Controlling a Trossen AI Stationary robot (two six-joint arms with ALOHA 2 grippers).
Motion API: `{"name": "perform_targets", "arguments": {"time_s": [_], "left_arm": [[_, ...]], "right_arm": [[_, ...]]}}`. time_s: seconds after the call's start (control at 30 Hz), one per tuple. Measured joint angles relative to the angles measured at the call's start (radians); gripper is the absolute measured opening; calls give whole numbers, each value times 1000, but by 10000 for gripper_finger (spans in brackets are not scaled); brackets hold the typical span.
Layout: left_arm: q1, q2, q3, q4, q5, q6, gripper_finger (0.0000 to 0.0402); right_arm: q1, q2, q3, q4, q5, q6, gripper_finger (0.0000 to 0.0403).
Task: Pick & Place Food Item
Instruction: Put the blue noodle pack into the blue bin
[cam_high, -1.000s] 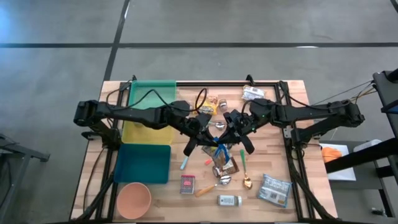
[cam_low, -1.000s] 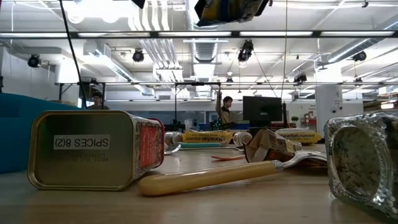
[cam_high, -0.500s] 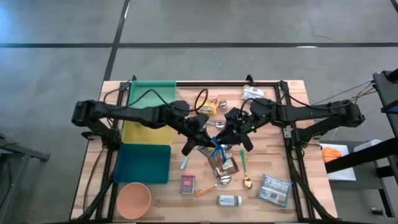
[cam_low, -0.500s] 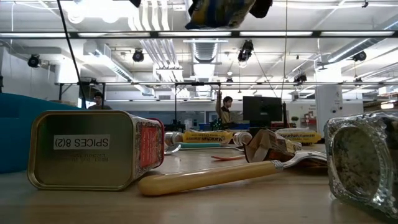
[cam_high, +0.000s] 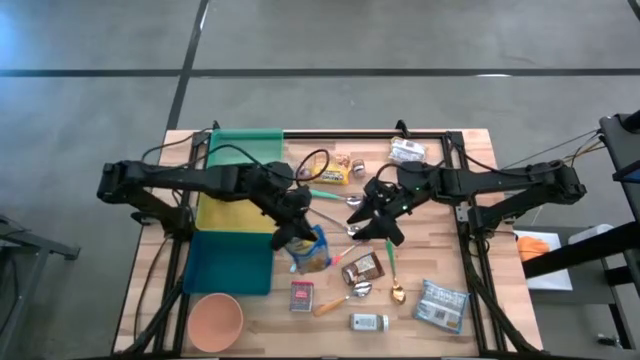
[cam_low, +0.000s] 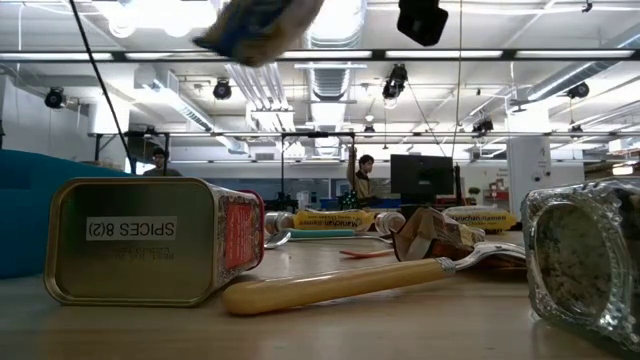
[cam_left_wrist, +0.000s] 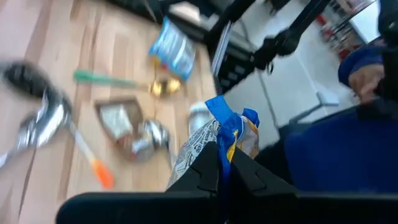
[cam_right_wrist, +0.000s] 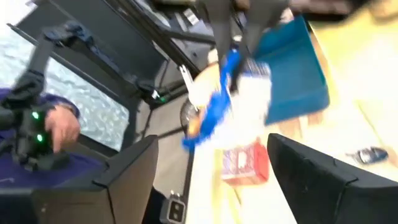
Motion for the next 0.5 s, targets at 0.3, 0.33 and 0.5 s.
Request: {"name": "perform_targets", "arguments": {"time_s": [0.3,0.33,0.5], "left_arm": [[-15,-148,0,-450,-181,-7,6],[-18,-162,0,-498,-211,-20,6],[-52,-217,-5,-688,-353,-81,6]], "right_arm": [[0,1,-1,-38,0,-6,304],[0,1,-1,-38,0,-9,304],[0,1,-1,-50,0,-26,304]]}}
